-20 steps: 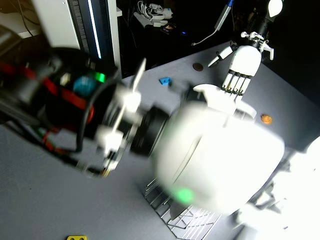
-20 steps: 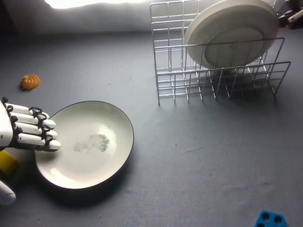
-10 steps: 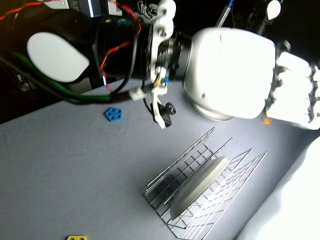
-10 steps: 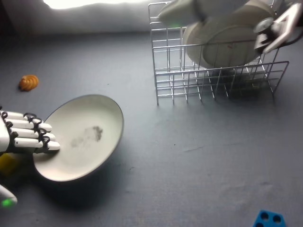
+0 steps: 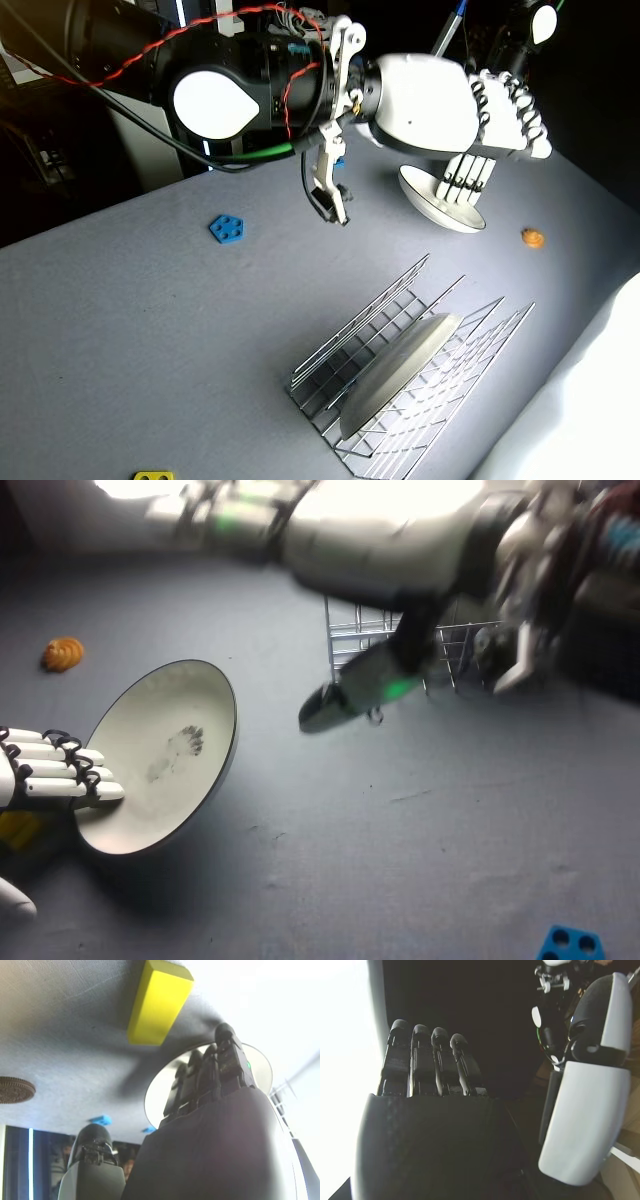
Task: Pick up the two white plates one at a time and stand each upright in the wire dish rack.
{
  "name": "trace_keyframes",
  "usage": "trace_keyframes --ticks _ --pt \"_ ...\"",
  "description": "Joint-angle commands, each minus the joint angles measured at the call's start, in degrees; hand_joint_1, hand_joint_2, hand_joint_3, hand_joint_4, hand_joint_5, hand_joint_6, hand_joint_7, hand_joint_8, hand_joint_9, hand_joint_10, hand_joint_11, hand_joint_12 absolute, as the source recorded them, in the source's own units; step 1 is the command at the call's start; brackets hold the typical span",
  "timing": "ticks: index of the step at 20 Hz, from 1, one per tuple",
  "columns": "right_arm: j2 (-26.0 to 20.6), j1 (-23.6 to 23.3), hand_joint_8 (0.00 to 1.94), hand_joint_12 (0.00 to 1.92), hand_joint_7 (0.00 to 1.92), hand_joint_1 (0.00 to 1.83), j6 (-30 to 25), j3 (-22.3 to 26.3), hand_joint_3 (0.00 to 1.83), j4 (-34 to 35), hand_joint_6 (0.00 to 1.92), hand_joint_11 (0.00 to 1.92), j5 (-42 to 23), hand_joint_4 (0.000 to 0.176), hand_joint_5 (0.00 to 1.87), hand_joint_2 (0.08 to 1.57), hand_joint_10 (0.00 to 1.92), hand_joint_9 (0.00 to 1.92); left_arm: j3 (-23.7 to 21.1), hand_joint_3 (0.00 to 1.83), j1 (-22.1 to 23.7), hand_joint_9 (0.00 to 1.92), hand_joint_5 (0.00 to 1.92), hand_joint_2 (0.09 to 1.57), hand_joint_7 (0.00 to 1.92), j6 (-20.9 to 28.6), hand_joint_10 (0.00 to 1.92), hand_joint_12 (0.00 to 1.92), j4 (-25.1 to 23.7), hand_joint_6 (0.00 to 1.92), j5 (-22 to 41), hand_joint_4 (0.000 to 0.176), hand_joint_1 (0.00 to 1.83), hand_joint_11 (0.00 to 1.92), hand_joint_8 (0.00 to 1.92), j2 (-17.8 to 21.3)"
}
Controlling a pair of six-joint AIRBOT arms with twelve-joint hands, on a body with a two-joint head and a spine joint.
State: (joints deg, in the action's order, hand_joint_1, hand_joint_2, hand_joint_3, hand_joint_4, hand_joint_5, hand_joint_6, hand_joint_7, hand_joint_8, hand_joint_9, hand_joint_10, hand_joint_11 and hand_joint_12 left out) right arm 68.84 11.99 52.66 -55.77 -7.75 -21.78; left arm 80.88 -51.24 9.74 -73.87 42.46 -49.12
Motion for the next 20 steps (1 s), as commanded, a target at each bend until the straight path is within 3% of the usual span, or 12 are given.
trace_keyframes --ticks 1,2,3,5,6,10,12,14,17,20 --pt "0.7 -0.1 0.00 0.00 0.00 1.19 0.5 -0.1 0.00 -1.2 0.00 0.00 -6.8 0.000 0.00 0.75 0.00 0.00 0.2 0.00 -0.3 0.01 0.04 1.03 0.03 0.2 0.00 0.00 -0.2 0.01 -0.7 0.000 0.00 0.01 0.01 -0.2" --pt "1.8 0.7 0.00 0.00 0.00 1.19 1.8 -0.5 0.00 -2.4 0.00 0.00 -6.7 0.005 0.00 0.76 0.00 0.00 0.2 0.00 -0.3 0.01 0.04 1.03 0.03 0.2 0.00 0.00 -0.2 0.01 -0.7 0.000 0.00 0.01 0.01 -0.2" --pt "3.0 1.6 0.00 0.00 0.00 1.14 4.6 -1.0 0.01 -2.9 0.00 0.01 -6.7 0.000 0.00 0.78 0.00 0.00 0.2 0.00 -0.3 0.01 0.04 1.03 0.02 0.2 0.00 0.00 -0.2 0.01 -0.7 0.000 0.00 0.01 0.00 -0.2" --pt "4.7 2.8 0.00 0.03 0.00 1.05 7.0 -2.2 0.01 -3.6 0.00 0.05 -6.7 0.014 0.00 0.79 0.00 0.00 0.2 0.00 -0.3 0.07 0.11 1.07 0.09 0.2 0.01 0.05 -0.2 0.01 -0.7 0.000 0.00 0.05 0.00 -0.3" --pt "5.4 3.3 0.00 0.03 0.00 1.10 8.6 -2.7 0.01 -3.6 0.00 0.04 -6.7 0.000 0.00 0.80 0.00 0.00 0.2 0.00 -0.3 0.03 0.07 1.05 0.05 0.2 0.00 0.03 -0.2 0.00 -0.7 0.000 0.00 0.01 0.00 -0.3" --pt "8.9 4.8 0.00 0.00 0.00 1.23 10.8 -6.0 0.01 -3.7 0.00 0.00 -7.1 0.003 0.00 0.81 0.00 0.00 0.2 0.00 -0.3 0.00 0.03 1.03 0.02 0.2 0.00 0.00 -0.2 0.00 -0.7 0.000 0.00 0.00 0.00 -0.3" --pt "10.9 5.1 0.00 0.00 0.00 1.20 15.0 -7.5 0.00 -3.7 0.00 0.00 -7.1 0.000 0.00 0.79 0.00 0.00 0.3 0.00 -0.3 0.00 0.02 1.02 0.02 0.2 0.00 0.00 -0.2 0.00 -0.7 0.000 0.00 0.00 0.00 -0.3" --pt "12.6 5.8 0.00 0.00 0.00 1.04 19.6 -8.1 0.01 -3.7 0.00 0.01 -7.1 0.000 0.00 0.82 0.00 0.00 0.4 0.00 -0.3 0.01 0.04 1.03 0.03 0.2 0.01 0.00 -0.2 0.01 -0.7 0.000 0.00 0.00 0.01 -0.5" --pt "15.5 7.2 0.00 0.01 0.00 1.05 25.4 -9.9 0.00 -3.7 0.00 0.02 -6.9 0.000 0.00 0.80 0.00 0.00 0.4 0.01 -0.3 0.07 0.11 1.07 0.09 0.2 0.01 0.04 -0.2 0.01 -0.7 0.000 0.00 0.06 0.01 -0.6" --pt "17.8 8.3 0.00 0.02 0.00 0.99 25.7 -12.6 0.02 -3.7 0.00 0.02 -6.3 0.000 0.00 0.84 0.00 0.00 0.4 0.00 -0.3 0.02 0.04 1.04 0.03 0.2 0.00 0.03 -0.3 0.00 -0.7 0.000 0.00 0.00 0.00 -0.6"
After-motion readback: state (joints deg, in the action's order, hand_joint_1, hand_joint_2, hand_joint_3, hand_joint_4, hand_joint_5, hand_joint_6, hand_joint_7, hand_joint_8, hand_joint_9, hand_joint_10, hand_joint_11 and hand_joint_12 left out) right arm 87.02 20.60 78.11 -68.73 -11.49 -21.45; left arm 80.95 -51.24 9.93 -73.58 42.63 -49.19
